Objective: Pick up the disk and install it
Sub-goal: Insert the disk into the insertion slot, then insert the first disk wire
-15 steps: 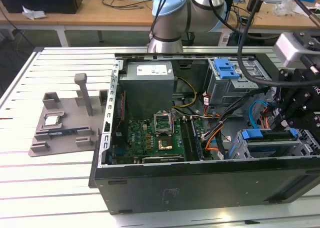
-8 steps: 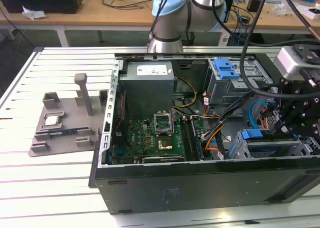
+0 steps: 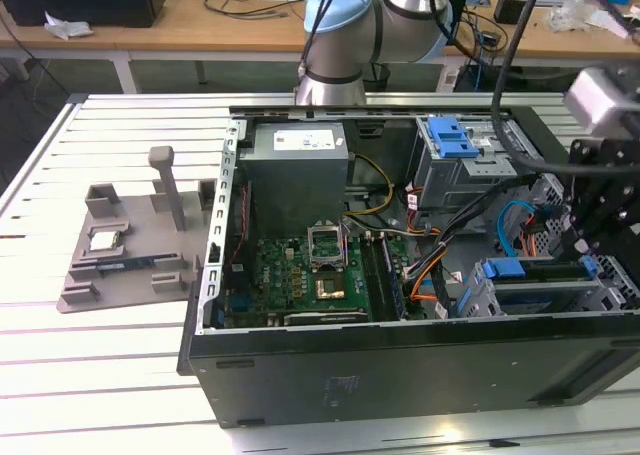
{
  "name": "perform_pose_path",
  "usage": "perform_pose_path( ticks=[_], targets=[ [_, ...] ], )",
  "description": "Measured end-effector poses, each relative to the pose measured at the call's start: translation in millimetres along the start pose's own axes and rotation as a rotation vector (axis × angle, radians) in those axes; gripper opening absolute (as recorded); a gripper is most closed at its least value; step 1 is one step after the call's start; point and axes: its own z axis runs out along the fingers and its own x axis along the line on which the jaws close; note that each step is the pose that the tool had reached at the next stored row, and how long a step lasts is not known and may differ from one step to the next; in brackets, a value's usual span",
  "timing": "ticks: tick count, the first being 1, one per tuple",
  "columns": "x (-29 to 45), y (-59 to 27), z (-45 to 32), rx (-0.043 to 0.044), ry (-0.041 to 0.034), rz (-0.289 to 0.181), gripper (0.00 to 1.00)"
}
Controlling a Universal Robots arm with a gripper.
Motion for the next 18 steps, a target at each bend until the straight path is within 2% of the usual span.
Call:
perform_pose_path(
  ticks=[1, 3, 4, 5, 16, 17, 18],
  targets=[
    [-0.4, 0.6, -8.7, 0.0, -0.0002, 0.0, 0.11],
    [-0.9, 1.3, -18.6, 0.0, 0.0, 0.0, 0.11],
    [-1.2, 1.8, -26.4, 0.0, -0.0002, 0.0, 0.11],
    [-1.5, 2.1, -30.1, 0.0, 0.0003, 0.0, 0.11],
    [-1.5, 2.2, -31.4, -0.0001, -0.0009, 0.0, 0.11],
    [-1.5, 2.2, -31.4, -0.0001, -0.0008, 0.0, 0.17],
    [-1.5, 2.2, -31.4, -0.0001, -0.0009, 0.0, 0.29]
  ],
)
